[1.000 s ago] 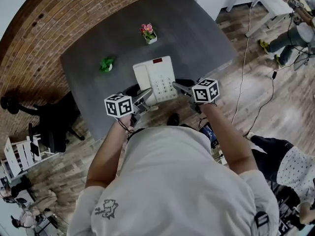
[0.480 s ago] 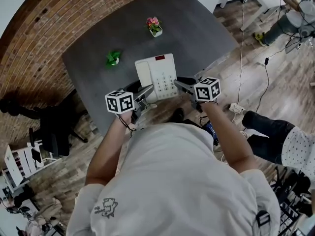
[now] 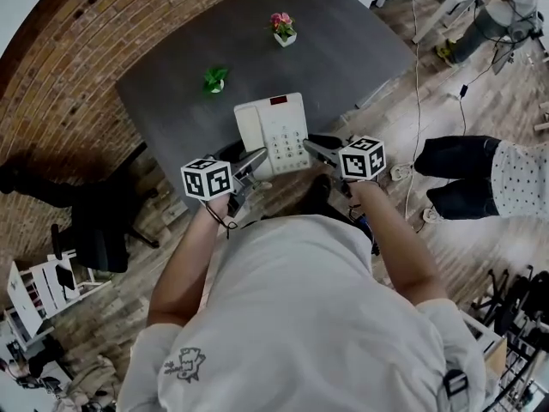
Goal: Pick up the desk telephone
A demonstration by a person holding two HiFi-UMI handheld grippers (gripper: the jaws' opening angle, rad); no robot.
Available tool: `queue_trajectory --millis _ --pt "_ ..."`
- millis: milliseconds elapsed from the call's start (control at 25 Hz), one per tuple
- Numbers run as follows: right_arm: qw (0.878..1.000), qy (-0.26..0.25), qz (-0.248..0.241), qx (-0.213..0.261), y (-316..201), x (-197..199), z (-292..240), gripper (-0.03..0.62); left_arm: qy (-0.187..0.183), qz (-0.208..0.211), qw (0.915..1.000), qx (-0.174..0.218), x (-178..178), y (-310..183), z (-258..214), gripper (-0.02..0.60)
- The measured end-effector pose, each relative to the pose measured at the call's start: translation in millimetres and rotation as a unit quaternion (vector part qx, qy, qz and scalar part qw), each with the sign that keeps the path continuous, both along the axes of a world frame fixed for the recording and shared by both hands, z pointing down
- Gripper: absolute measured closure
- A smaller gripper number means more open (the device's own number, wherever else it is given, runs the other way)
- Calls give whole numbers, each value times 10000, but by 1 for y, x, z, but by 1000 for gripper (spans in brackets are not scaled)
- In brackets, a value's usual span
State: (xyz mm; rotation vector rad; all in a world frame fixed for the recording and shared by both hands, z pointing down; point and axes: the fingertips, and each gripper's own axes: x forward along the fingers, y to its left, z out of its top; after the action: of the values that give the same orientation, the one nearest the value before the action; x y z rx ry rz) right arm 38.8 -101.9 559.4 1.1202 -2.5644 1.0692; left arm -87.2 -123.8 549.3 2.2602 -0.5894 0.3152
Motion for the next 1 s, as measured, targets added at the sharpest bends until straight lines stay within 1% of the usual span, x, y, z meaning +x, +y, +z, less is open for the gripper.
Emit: queue_trajectory --millis 200,360,560,760,1000 --pt "9997 45 246 43 42 -37 5 519 1 174 9998 59 -36 37 3 253" --pt "9992 169 361 36 68 -51 2 519 63 341 9994 -19 -49 61 5 253" --pt "9988 207 439 -50 99 -49 -4 520 81 448 9990 -46 -47 89 -2 255" --pt "9991 148 391 -81 108 -47 -7 519 91 364 9993 -15 -45 98 -7 256" --pt "9997 61 221 -116 137 -32 -7 519 57 192 9998 42 -30 127 -11 256"
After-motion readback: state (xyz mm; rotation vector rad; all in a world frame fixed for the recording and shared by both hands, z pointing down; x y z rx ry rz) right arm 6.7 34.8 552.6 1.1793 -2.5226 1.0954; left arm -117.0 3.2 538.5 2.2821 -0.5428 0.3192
